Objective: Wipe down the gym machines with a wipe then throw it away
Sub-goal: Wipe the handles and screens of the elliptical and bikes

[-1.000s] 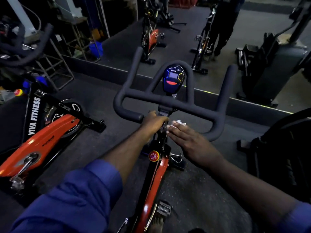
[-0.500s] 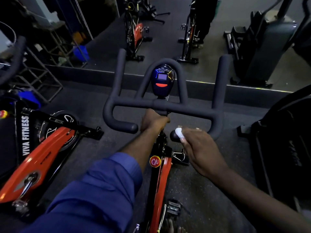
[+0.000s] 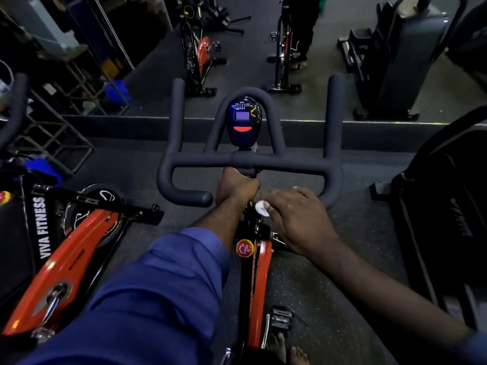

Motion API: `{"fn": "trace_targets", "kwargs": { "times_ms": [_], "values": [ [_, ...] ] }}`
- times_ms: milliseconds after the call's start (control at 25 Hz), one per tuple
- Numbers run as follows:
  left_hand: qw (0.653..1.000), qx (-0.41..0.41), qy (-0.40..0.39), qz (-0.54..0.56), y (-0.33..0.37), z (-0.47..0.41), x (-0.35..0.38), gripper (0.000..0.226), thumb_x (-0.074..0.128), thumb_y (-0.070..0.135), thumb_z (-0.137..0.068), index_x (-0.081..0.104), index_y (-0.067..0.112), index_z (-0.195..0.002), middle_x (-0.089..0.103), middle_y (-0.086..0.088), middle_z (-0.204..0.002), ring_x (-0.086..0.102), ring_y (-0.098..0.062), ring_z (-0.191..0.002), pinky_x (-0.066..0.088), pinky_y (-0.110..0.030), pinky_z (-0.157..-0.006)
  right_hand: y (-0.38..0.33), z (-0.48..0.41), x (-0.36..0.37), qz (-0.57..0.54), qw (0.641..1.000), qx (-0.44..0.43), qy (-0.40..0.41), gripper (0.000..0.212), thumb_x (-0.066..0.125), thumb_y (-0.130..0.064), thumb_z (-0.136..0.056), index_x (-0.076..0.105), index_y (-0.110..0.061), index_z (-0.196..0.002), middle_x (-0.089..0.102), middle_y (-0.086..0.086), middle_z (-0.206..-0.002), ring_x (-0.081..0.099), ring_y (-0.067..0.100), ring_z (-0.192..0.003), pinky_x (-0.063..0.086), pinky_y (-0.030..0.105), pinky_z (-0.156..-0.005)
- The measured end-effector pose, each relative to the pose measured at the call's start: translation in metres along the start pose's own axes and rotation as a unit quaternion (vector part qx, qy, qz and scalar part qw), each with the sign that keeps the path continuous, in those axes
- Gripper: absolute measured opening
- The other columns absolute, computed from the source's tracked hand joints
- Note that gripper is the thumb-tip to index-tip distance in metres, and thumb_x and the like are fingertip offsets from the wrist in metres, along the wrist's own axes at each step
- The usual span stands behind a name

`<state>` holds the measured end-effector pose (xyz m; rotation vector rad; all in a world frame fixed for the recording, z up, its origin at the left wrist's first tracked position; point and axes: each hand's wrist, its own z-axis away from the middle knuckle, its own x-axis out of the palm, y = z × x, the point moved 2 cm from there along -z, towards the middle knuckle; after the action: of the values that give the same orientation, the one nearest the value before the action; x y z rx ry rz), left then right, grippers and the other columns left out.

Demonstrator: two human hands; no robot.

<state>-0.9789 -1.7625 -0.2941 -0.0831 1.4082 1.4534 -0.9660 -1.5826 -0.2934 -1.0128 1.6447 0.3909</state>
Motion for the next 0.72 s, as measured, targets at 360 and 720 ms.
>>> {"fn": "trace_targets", "kwargs": {
  "times_ms": [360,720],
  "values": [
    [0.999,0.036,0.034,-0.005,-0.005,-0.007,0.004,0.024,0.073,0.031,-0.068,0.071,0.017,-0.087,0.071,0.002,-0.082,0.068,-0.022,-0.075,0.057,-0.030,-0.070,0.016,0.038,0.003,-0.035,0.985,0.107,0.128,0.034,0.061,-0.010,-0.100,0.066,-0.010,-0.134,0.058,0.010,-0.150,0.052,0.024,-0.140,0.031,0.043,-0.125],
    [0.999,0.048,0.025,0.005,-0.006,-0.011,0.005,0.029,0.075,0.033,-0.068,0.072,0.018,-0.093,0.073,0.001,-0.087,0.068,-0.018,-0.068,0.049,-0.024,-0.057,0.036,0.049,0.000,0.126,0.983,0.080,0.108,0.028,0.040,-0.029,-0.106,0.062,-0.026,-0.124,0.066,-0.004,-0.128,0.058,0.015,-0.130,0.026,0.044,-0.120]
  ]
}}
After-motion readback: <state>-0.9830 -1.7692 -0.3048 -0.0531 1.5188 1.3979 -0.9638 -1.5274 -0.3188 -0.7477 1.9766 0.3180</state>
